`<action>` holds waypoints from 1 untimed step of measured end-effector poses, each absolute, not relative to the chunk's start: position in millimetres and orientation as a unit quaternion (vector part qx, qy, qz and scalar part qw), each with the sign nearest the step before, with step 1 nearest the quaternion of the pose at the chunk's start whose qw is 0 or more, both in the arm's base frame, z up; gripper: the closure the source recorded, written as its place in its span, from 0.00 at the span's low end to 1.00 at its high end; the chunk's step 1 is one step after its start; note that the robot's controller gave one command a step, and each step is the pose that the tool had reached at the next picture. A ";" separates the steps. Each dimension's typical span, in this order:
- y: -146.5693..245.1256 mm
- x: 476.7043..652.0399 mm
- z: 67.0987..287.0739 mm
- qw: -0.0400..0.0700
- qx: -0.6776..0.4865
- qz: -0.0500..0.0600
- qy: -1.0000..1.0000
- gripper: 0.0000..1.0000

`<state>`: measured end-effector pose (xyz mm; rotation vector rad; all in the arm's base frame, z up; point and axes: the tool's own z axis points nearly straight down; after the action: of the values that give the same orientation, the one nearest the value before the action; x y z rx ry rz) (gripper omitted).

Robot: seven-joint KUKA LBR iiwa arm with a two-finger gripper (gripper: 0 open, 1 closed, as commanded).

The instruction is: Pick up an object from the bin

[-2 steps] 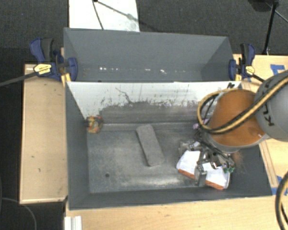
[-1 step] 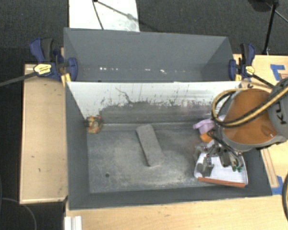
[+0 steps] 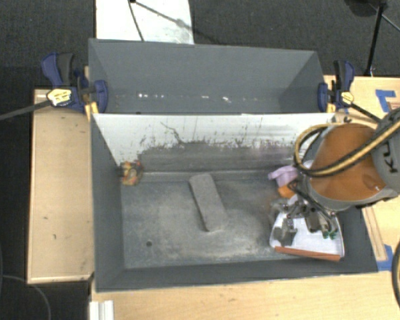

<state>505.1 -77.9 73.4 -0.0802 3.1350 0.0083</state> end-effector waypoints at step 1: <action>-78.9 506.1 120.6 0.000 -0.032 0.001 0.999 1.00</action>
Offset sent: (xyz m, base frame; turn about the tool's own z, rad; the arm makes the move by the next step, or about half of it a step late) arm -0.0011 0.0028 0.1849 -0.0271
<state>506.1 -78.9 120.6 -0.1011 3.1401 0.0022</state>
